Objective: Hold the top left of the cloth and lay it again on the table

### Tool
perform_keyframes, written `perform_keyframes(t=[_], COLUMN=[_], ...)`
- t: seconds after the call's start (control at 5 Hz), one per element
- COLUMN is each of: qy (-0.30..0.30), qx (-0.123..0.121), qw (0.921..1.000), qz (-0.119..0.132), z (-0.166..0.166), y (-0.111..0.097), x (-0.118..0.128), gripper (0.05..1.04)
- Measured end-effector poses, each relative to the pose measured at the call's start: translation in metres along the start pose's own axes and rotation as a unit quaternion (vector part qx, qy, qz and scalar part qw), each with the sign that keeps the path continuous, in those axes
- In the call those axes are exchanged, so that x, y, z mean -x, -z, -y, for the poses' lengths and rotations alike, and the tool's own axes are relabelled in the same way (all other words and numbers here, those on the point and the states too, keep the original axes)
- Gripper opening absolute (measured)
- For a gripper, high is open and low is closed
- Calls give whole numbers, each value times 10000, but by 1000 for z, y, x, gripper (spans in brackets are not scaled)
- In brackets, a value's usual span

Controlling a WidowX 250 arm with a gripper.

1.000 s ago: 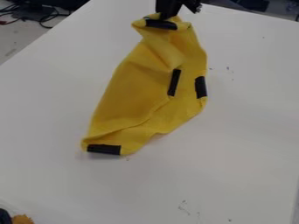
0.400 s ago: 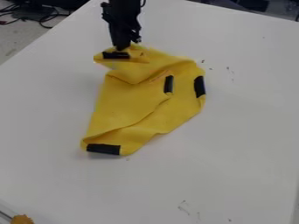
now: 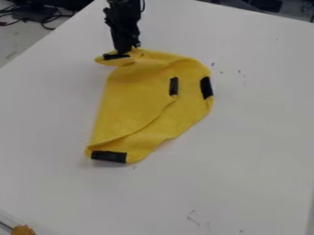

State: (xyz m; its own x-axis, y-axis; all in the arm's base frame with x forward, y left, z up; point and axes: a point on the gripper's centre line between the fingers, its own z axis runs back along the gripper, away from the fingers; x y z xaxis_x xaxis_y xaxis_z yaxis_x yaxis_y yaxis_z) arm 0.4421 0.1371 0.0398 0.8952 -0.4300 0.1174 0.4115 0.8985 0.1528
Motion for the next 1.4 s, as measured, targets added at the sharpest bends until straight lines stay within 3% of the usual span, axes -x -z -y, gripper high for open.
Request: perform_keyframes(t=[0.2, 0.4, 0.6, 0.8, 1.0, 1.2, 1.4], qy=[146, 216, 170, 179, -96, -624, -1022], qx=[-102, -188, -373, -479, -342, -188, -214], qw=[9998, 9996, 9991, 9986, 9988, 9976, 9942], qz=[115, -33, -136, -114, -340, -234, -241], z=[-3, -7, -13, -20, 0, 40, 74], y=[0, -4, -9, -24, -42, -66, -74], x=[-4, -1, 1, -6, -11, -17, -13], gripper=[204, 440, 743, 982, 1001, 1001, 1001])
